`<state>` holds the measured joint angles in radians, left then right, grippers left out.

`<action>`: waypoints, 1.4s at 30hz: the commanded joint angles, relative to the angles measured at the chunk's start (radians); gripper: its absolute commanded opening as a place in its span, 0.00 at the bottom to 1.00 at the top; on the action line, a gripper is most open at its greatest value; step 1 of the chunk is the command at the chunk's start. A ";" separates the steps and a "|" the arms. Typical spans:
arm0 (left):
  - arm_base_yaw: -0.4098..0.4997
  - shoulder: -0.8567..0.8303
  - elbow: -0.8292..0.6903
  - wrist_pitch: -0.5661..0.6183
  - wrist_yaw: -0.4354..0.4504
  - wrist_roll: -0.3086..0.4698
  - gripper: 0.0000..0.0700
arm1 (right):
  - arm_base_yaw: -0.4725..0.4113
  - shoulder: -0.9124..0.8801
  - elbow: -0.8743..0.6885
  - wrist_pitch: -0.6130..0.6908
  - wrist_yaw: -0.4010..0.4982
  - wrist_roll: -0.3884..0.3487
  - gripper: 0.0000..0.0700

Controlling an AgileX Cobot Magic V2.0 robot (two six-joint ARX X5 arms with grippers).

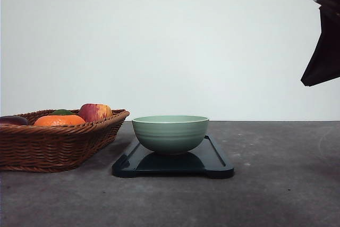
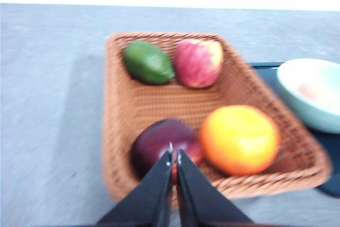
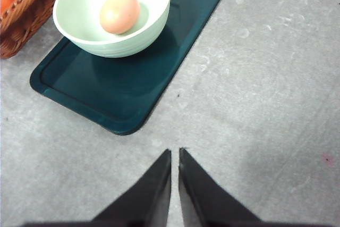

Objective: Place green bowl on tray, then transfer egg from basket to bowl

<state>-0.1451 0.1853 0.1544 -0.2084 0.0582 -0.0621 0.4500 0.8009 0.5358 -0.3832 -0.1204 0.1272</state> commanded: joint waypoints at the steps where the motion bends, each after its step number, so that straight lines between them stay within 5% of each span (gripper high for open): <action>1: 0.021 -0.046 -0.035 0.016 0.001 0.023 0.00 | 0.006 0.006 0.004 0.010 -0.002 0.003 0.02; 9: 0.103 -0.183 -0.142 0.022 -0.017 0.033 0.00 | 0.006 0.006 0.004 0.010 -0.002 0.003 0.02; 31: 0.106 -0.182 -0.141 0.022 -0.029 0.047 0.00 | 0.006 0.006 0.004 0.056 -0.002 0.002 0.02; 37: 0.106 -0.182 -0.141 0.022 -0.029 0.047 0.00 | 0.002 -0.042 -0.009 0.053 0.096 -0.125 0.02; 42: 0.106 -0.182 -0.141 0.022 -0.029 0.047 0.00 | -0.075 -0.182 -0.135 0.200 0.203 -0.173 0.02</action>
<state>-0.0414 0.0044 0.0326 -0.1802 0.0307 -0.0257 0.3843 0.6396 0.4262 -0.2105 0.0747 -0.0141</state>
